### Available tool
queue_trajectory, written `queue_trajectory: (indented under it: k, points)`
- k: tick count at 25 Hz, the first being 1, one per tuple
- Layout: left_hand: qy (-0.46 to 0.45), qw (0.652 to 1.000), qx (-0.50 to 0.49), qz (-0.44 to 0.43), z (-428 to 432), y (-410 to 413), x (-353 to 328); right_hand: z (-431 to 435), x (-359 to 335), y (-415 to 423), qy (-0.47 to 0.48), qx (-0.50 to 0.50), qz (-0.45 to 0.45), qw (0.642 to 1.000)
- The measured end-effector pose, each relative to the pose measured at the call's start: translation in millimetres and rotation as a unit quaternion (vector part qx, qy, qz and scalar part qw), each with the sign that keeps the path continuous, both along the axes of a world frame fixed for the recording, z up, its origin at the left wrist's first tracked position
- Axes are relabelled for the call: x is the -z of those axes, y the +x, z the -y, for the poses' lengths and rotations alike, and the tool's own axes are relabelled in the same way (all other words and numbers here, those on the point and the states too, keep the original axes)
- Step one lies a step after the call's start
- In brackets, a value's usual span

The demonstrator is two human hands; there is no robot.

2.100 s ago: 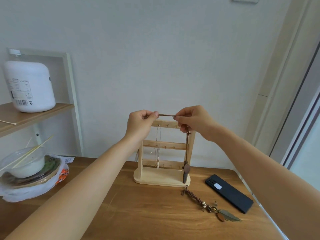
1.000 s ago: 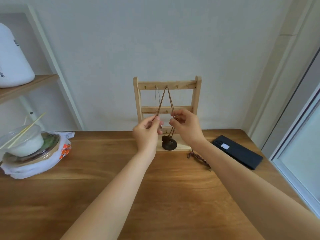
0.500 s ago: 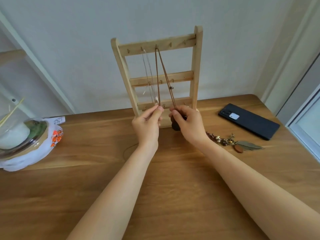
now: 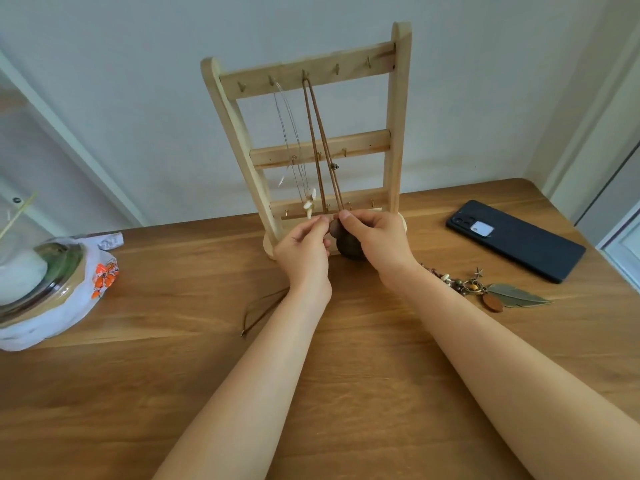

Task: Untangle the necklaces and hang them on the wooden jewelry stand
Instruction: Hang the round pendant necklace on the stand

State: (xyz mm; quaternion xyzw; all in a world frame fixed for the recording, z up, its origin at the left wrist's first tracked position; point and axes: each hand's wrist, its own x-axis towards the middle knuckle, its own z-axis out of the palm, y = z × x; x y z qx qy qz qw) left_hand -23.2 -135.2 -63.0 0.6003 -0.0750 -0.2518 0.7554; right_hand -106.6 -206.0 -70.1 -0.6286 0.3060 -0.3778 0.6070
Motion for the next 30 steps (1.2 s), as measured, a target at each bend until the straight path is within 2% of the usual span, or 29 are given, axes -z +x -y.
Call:
queue_trajectory:
  k: [6,9,12,15,17,24,28,30]
  points:
    - [0.043,0.998,-0.045,0.004,16,-2,-3,6,3,3,0.027,0.035,-0.01,0.999]
    - [0.064,0.996,-0.039,0.05,19,0,-2,8,6,1,0.01,0.025,0.001,1.0]
    - [0.098,0.974,-0.001,0.205,13,-3,0,8,7,-3,-0.008,0.018,0.019,1.0]
    - [0.16,0.897,0.046,0.408,9,1,-2,10,9,-4,-0.033,0.026,0.024,0.999]
    - [0.203,0.859,0.057,0.467,9,3,-9,10,13,-5,-0.061,0.026,0.018,0.998]
    - [0.213,0.855,0.059,0.469,-4,-3,-29,10,14,-5,-0.064,0.027,0.011,0.998]
    - [0.211,0.896,0.057,0.388,10,4,-52,11,17,-5,-0.038,0.011,0.008,0.999]
    - [0.226,0.901,0.052,0.366,13,9,-65,12,18,-4,-0.032,0.014,-0.003,0.999]
